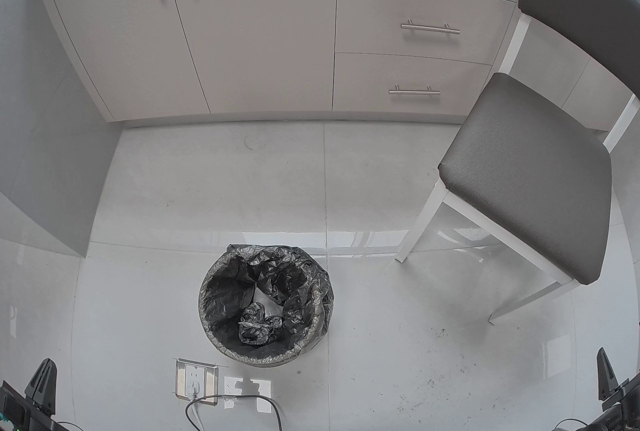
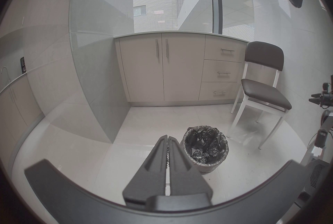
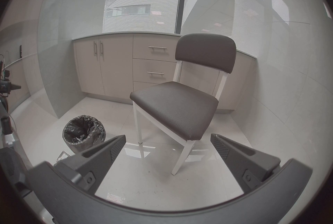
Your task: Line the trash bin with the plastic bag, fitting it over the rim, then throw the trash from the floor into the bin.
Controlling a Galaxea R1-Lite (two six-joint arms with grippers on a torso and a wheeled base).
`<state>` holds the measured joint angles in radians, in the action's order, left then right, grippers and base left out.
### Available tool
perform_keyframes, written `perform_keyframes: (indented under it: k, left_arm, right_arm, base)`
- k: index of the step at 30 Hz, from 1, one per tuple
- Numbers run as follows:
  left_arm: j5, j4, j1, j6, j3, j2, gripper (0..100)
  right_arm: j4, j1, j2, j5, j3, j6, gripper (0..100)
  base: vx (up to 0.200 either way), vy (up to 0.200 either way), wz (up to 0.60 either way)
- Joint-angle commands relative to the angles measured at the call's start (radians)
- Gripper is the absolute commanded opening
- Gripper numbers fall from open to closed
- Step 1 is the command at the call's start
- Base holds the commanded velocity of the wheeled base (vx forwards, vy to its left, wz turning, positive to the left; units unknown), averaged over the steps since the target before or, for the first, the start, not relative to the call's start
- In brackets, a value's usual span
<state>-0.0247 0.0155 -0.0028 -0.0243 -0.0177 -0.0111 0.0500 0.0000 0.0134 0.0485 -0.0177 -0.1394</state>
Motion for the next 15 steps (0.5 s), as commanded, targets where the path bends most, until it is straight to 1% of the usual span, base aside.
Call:
perform_keyframes:
  k: [1,3,4,5,6,7,9,12,13,14,15]
  left_arm:
    - [0.0,0.0,0.0,0.0,0.012,0.011,0]
    - [0.0,0.0,0.0,0.0,0.012,0.011,0]
    - [0.0,0.0,0.0,0.0,0.012,0.011,0]
    - [0.0,0.0,0.0,0.0,0.012,0.011,0]
    - [0.0,0.0,0.0,0.0,0.013,0.011,0]
    - [0.0,0.0,0.0,0.0,0.013,0.011,0]
    - [0.0,0.0,0.0,0.0,0.012,0.011,0]
    - [0.0,0.0,0.0,0.0,0.012,0.011,0]
    - [0.0,0.0,0.0,0.0,0.012,0.011,0]
    - [0.0,0.0,0.0,0.0,0.012,0.011,0]
    - [0.0,0.0,0.0,0.0,0.012,0.011,0]
  right_arm:
    - [-0.002,0.002,-0.013,0.004,0.012,-0.016,100]
    - [0.001,0.002,-0.013,0.013,0.012,0.001,100]
    - [0.001,0.002,-0.013,0.024,0.01,0.029,100]
    - [-0.001,0.002,-0.013,0.031,0.012,0.098,100]
    - [-0.001,0.002,-0.013,0.03,0.012,0.188,100]
    - [0.004,0.002,-0.013,0.024,0.013,0.233,100]
    - [0.008,0.002,-0.013,0.033,0.013,0.241,100]
    - [0.008,0.002,-0.013,0.042,0.015,0.23,100]
    - [0.001,0.002,-0.013,0.039,0.018,0.192,100]
    - [0.001,0.002,-0.013,0.031,0.018,0.112,100]
    - [0.001,0.002,-0.013,0.03,0.018,0.098,100]
  base:
    - [0.0,0.0,0.0]
    - [0.0,0.0,0.0]
    - [0.0,0.0,0.0]
    - [0.0,0.0,0.0]
    - [0.0,0.0,0.0]
    - [0.0,0.0,0.0]
    - [0.0,0.0,0.0]
    - [0.0,0.0,0.0]
    - [0.0,0.0,0.0]
    - [0.0,0.0,0.0]
    - [0.0,0.0,0.0]
